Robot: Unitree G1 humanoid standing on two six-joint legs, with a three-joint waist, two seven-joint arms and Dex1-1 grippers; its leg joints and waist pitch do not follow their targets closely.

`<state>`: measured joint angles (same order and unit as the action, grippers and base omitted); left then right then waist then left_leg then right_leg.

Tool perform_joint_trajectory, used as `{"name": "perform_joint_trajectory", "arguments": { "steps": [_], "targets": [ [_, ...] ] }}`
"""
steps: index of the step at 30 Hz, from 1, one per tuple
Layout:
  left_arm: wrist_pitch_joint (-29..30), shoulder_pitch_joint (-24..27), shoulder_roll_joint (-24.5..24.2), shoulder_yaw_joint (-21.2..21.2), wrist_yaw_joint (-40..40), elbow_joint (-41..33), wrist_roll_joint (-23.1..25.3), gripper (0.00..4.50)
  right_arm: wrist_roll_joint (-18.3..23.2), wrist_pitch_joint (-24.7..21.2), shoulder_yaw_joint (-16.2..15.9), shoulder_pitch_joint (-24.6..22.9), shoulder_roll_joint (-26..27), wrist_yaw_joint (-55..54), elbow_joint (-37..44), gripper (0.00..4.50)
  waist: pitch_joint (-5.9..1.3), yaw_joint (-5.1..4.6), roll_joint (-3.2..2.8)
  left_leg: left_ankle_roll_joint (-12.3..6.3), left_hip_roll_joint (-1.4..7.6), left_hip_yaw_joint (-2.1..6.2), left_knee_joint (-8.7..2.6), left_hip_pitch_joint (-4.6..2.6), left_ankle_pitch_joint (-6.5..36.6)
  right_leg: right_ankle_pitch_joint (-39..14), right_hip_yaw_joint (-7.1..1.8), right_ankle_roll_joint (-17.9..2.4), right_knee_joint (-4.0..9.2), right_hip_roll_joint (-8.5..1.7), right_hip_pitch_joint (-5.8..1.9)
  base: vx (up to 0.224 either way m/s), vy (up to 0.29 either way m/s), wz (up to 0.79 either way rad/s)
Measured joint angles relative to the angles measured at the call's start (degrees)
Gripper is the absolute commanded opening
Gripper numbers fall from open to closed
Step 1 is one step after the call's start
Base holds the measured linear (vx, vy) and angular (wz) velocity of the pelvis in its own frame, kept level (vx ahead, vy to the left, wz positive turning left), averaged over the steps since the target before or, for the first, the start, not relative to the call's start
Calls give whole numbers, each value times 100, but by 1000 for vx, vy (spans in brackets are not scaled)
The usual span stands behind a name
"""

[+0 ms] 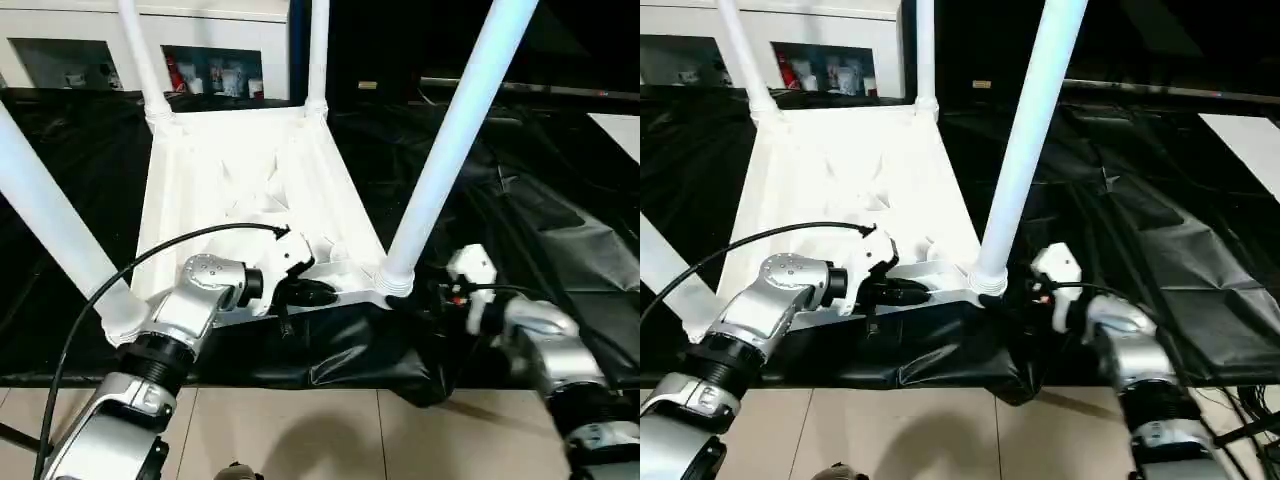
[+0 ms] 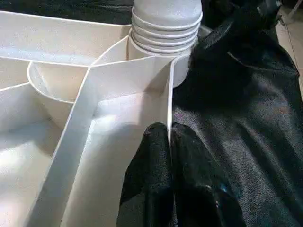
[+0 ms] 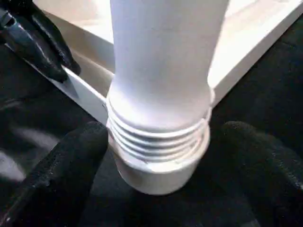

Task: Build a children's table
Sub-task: Rotate leg to tighten

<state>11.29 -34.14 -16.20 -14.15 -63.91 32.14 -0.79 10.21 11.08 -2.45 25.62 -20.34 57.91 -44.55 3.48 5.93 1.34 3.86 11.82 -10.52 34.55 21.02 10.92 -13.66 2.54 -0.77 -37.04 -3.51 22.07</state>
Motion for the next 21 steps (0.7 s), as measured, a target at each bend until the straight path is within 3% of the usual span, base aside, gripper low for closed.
{"name": "perform_joint_trajectory", "arguments": {
  "steps": [13,21],
  "targets": [
    [77,31,-63,4,16,-89,-3,0,143,-453,-30,105,171,123,817,429,3,-26,5,-1,0,0,-1,1,0,0,0,0,2,0,1,0,0,0],
    [82,30,-82,5,7,-89,-3,0,150,-936,-50,61,160,61,1371,353,3,-27,6,0,0,0,-1,0,0,0,0,0,3,0,1,0,0,0]
  ]
}}
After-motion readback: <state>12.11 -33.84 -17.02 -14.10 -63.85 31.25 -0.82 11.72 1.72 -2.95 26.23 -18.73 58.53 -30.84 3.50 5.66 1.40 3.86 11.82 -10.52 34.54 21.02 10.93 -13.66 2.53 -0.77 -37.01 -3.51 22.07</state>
